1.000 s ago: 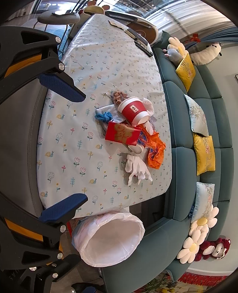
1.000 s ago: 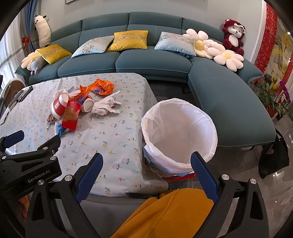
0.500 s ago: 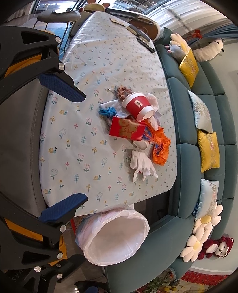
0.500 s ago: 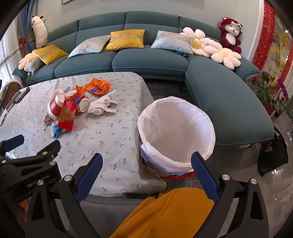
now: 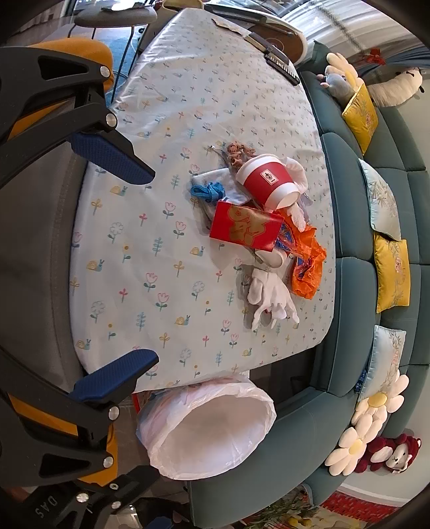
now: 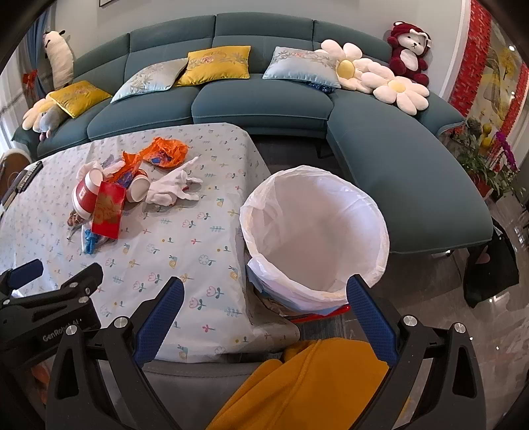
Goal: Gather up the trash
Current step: 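Grasp the red envelope with the left tool while the right tool grasps the white glove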
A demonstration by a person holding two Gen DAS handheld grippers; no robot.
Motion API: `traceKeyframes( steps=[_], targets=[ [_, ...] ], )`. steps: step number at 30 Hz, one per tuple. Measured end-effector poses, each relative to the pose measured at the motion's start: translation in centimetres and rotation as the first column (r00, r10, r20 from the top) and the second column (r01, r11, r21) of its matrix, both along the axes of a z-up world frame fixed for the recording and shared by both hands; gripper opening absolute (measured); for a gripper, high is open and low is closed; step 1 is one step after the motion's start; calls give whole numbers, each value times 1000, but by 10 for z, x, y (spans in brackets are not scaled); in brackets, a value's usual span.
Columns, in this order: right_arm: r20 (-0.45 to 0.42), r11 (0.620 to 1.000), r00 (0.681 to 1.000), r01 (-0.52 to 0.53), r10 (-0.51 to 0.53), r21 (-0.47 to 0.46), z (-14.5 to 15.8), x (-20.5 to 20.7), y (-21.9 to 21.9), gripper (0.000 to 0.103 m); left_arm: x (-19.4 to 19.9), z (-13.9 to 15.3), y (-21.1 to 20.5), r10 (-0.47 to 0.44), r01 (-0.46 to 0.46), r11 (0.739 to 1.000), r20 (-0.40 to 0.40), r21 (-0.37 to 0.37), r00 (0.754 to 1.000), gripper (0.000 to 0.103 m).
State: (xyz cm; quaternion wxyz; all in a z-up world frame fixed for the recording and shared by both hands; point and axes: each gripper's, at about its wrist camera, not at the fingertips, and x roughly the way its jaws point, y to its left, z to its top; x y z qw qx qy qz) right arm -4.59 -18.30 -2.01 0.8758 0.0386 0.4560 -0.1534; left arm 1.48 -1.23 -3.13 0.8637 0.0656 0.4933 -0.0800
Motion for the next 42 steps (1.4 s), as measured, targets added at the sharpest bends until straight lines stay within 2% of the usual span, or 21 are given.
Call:
traceKeyframes(
  steps=[5, 13, 19, 22, 26, 28, 30, 34, 36, 42],
  targets=[
    [-16, 1000, 1000, 6, -6, 3, -7, 13, 0, 95, 23, -7, 8, 2, -2, 998, -10, -57, 1000, 95],
    [-31, 1000, 1000, -1, 1, 6, -19, 50, 5, 95, 74, -30, 29, 49, -51, 997, -36, -59, 998, 95],
    [-33, 999, 999, -14, 15, 31, -31, 91, 14, 95, 112, -45, 39, 27, -28, 999, -29, -38, 999, 95],
    [-30, 999, 999, -25, 26, 32, -37, 116, 19, 95, 131, -49, 42, 20, -21, 998, -27, -63, 999, 95],
    [-26, 998, 999, -30, 31, 49, -44, 152, 23, 95, 150, -62, 41, 7, -13, 996, -73, -86, 997, 94],
    [-18, 998, 999, -39, 40, 47, -46, 169, 26, 95, 154, -66, 41, 0, -9, 995, -84, -101, 996, 86],
    [-17, 998, 999, -47, 48, 52, -51, 188, 29, 95, 160, -73, 40, -10, -6, 991, -122, -132, 993, 63],
    [-25, 994, 997, -69, 72, 88, -63, 222, 36, 92, 166, -79, 41, -7, -17, 987, -148, -160, 989, 40],
    [-38, 992, 995, -88, 92, 96, -72, 235, 43, 89, 168, -81, 42, -5, -22, 986, -155, -167, 988, 24],
    [-89, 977, 985, -133, 149, 164, -103, 263, 58, 69, 174, -81, 50, 6, -37, 979, -156, -200, 988, 15]
  ],
)
